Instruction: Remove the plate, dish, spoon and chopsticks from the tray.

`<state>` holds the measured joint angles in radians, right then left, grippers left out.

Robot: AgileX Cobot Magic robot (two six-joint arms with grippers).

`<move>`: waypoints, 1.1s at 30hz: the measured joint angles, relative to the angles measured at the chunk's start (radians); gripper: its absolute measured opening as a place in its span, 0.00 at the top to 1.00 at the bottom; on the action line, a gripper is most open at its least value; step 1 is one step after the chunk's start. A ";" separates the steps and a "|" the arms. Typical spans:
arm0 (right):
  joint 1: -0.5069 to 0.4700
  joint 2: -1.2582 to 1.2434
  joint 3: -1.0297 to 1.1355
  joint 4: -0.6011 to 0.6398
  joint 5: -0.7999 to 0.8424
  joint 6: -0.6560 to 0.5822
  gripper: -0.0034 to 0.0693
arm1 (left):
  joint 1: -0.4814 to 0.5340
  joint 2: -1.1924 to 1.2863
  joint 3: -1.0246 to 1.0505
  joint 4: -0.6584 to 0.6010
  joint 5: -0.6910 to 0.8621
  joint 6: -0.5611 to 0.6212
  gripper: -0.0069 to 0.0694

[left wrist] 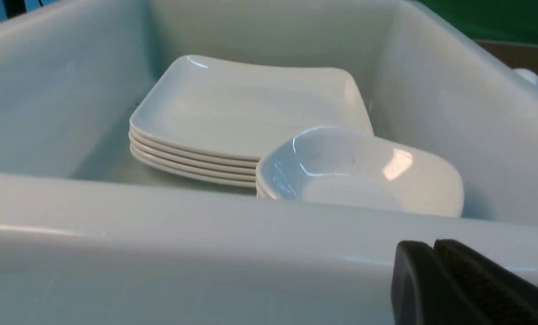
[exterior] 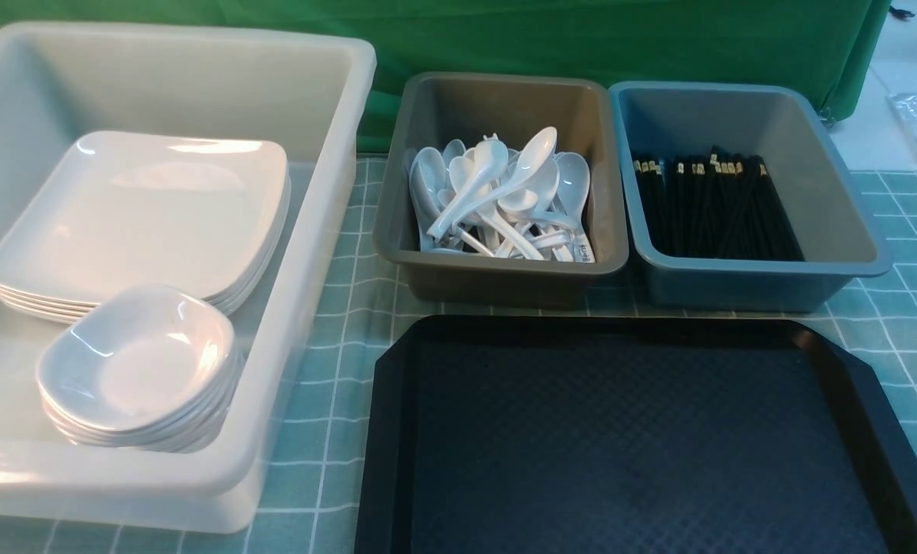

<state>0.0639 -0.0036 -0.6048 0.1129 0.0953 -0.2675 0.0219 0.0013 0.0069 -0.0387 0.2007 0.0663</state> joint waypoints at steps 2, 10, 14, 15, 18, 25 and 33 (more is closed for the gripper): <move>0.000 0.000 0.000 0.000 0.000 0.000 0.85 | 0.000 0.000 0.000 0.000 0.010 0.000 0.89; 0.000 0.000 0.000 0.000 0.000 0.000 0.83 | 0.000 0.000 0.000 0.000 0.015 0.000 0.89; 0.000 0.000 0.000 0.000 0.000 0.000 0.81 | 0.000 0.000 0.000 0.000 0.015 0.000 0.89; 0.000 0.000 0.000 0.000 0.000 0.000 0.81 | 0.000 0.000 0.000 0.000 0.015 0.000 0.89; 0.000 0.000 0.000 0.000 0.000 0.000 0.79 | 0.000 0.000 0.000 0.000 0.015 0.000 0.89; 0.000 0.000 0.000 0.000 0.000 0.000 0.77 | 0.000 0.000 0.000 0.000 0.015 0.000 0.89; 0.000 0.000 0.000 -0.004 0.003 -0.022 0.76 | 0.000 0.000 0.000 0.000 0.015 0.001 0.89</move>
<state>0.0639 -0.0036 -0.6048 0.1085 0.0983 -0.2890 0.0219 0.0013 0.0069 -0.0385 0.2160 0.0673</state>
